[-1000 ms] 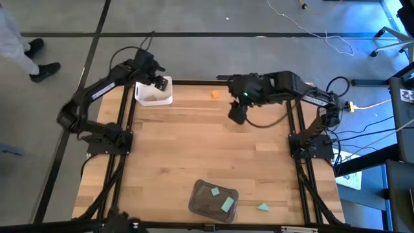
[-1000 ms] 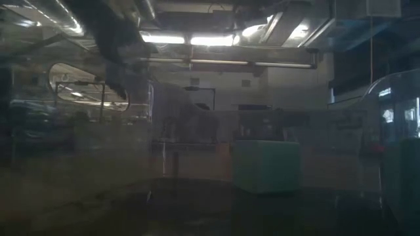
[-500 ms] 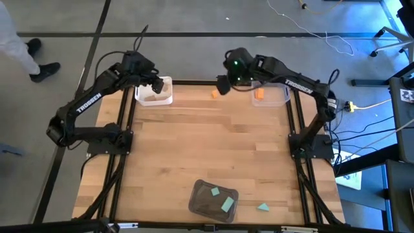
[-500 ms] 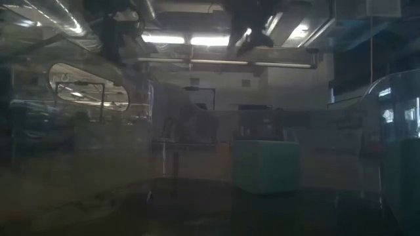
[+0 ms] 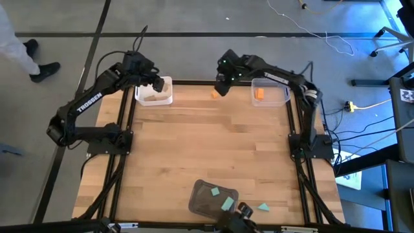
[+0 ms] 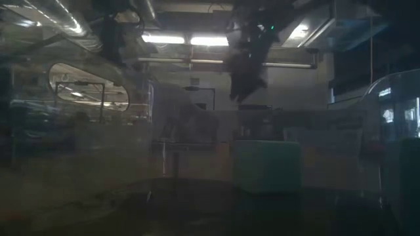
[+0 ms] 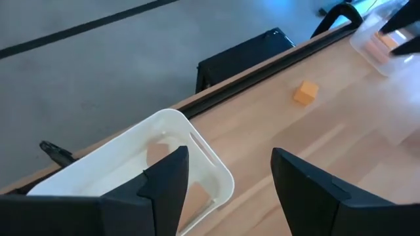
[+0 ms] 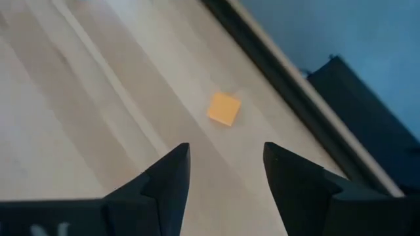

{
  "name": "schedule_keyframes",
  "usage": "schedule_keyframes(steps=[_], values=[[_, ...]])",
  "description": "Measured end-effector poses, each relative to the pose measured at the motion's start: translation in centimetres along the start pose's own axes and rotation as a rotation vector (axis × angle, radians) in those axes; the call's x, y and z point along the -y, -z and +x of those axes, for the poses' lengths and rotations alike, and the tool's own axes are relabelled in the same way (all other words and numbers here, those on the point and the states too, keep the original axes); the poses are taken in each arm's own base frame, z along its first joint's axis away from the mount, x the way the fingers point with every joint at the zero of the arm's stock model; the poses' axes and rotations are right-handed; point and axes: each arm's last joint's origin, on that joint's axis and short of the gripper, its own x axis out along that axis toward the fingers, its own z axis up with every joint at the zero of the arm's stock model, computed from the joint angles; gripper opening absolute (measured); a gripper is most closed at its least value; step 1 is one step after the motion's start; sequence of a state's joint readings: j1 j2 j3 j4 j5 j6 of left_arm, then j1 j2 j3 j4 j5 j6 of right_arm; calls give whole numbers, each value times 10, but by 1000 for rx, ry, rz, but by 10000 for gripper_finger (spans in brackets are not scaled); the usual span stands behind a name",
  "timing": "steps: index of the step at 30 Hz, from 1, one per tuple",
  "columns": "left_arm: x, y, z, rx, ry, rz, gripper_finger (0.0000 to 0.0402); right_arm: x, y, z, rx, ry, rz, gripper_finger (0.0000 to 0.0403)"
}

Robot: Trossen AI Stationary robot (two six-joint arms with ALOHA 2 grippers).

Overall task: Sort & place blocks by color
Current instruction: Put the yellow block into the transparent bin

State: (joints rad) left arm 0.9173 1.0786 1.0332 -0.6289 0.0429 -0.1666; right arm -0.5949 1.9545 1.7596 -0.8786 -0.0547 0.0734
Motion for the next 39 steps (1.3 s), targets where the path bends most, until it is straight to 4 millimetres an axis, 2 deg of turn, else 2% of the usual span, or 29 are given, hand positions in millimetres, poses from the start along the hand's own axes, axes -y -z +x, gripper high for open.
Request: schedule_keyframes(steps=[3,9,17,21,27,32,35,39], values=[[0,0,0,0,0,-11,208,1,2,23,-50,3,2,194],[0,0,0,0,0,-17,208,-11,6,59,-89,-6,38,194],[0,0,0,0,0,-43,208,-15,6,103,-62,32,119,194],[0,0,0,0,0,-44,208,-13,5,105,-37,151,116,194],[0,0,0,0,0,-44,208,-13,6,105,-45,146,135,194],[0,0,0,0,4,-43,208,-14,6,105,-60,108,65,194],[1,0,0,-8,46,-37,208,-17,1,93,-112,10,38,194],[4,-3,2,15,98,-27,208,-22,-10,64,-181,-55,9,194]])
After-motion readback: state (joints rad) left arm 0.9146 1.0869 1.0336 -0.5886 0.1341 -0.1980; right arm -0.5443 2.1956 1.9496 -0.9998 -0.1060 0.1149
